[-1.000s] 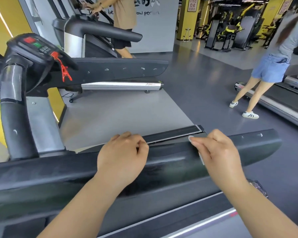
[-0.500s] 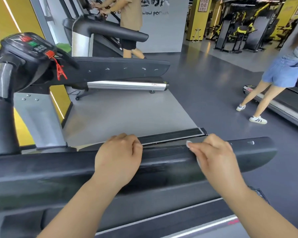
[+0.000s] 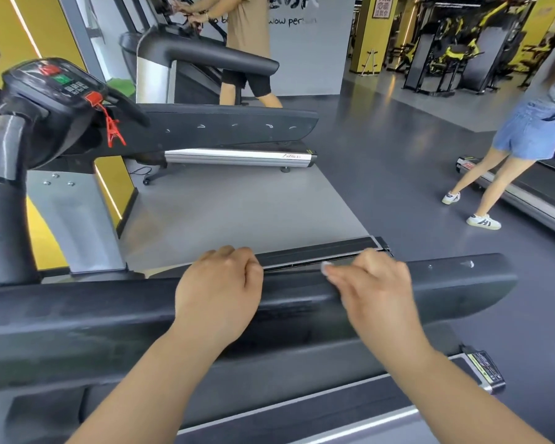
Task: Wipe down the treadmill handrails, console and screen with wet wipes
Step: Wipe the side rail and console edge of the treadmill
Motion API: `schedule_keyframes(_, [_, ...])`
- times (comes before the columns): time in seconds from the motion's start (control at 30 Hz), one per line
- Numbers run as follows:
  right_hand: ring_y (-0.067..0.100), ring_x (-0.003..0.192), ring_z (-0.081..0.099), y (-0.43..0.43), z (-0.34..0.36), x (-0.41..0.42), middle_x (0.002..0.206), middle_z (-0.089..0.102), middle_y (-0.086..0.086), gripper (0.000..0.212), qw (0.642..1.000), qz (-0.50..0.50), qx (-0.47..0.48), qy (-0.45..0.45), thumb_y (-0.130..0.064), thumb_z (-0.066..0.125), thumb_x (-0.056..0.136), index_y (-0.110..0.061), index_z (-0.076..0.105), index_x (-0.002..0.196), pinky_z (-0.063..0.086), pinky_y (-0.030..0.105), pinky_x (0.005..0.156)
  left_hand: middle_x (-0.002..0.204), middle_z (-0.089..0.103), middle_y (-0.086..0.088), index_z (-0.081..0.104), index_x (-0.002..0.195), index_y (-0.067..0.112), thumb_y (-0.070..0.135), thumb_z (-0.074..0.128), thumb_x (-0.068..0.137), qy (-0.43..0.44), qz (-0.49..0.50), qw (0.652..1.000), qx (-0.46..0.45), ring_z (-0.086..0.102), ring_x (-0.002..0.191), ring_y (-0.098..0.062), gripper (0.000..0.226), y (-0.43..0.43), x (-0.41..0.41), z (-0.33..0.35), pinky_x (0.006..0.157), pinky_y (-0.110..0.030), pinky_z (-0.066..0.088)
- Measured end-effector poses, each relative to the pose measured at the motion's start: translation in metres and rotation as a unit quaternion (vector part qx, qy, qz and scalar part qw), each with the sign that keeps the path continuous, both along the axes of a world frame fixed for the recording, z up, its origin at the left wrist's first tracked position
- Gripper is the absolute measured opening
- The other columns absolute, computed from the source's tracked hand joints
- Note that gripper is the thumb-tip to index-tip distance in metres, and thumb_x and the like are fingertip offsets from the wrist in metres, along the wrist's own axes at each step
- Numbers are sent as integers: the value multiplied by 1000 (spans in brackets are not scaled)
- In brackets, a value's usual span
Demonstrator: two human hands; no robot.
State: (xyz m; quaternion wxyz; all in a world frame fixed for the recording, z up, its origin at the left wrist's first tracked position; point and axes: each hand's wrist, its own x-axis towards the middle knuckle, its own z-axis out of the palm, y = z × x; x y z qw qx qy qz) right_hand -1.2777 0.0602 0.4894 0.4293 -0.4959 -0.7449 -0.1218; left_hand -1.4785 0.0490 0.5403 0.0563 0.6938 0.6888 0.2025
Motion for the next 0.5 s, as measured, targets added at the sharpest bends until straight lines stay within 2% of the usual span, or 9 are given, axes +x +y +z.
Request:
schedule_keyframes(0.07, [23,53,41,4,2,20,61,44,4,11,999,-41,-14,2,-9,65,77,-14,75,75,33,32,58,103,59,5,58,106,22,26,24,97,8,-6,1000,2,50,99,-16,35,0,0,-1,80,-29,42])
schedule_keyframes(0.13, [26,52,48,7,12,24,61,48,3,18,998,-53,-31,17,-20,61,82,-14,75,73,36,32,59,103,59,6,58,105,23,32,17,95,22,-3,1000,6,50,98,-15,43,1,1,-3,79,-29,42])
schedule_keyframes(0.23, [26,49,49,6,25,-11,59,49,3,25,998,18,-20,49,-27,56,84,-16,75,71,45,34,53,96,59,7,59,98,25,45,-7,71,43,8,998,35,52,91,-15,74,2,3,-5,70,-28,43])
schedule_keyframes(0.27, [27,50,48,3,24,-30,59,49,4,23,998,40,-13,41,-24,57,83,-17,73,68,45,34,51,94,60,6,60,96,24,45,-8,69,41,14,998,37,52,90,-16,76,3,3,-7,68,-29,42])
schedule_keyframes(0.37, [22,56,47,-5,13,-66,65,46,0,25,999,50,7,-10,-24,55,85,-19,69,66,36,30,55,93,60,5,61,95,22,39,7,77,33,22,999,27,52,90,-17,59,3,3,-7,68,-30,40])
schedule_keyframes(0.5, [22,55,46,2,2,-32,64,44,1,23,999,27,25,-3,-22,55,87,-18,72,73,36,31,59,94,60,4,60,97,22,34,13,88,26,15,999,22,50,90,-17,50,2,2,-7,67,-29,37])
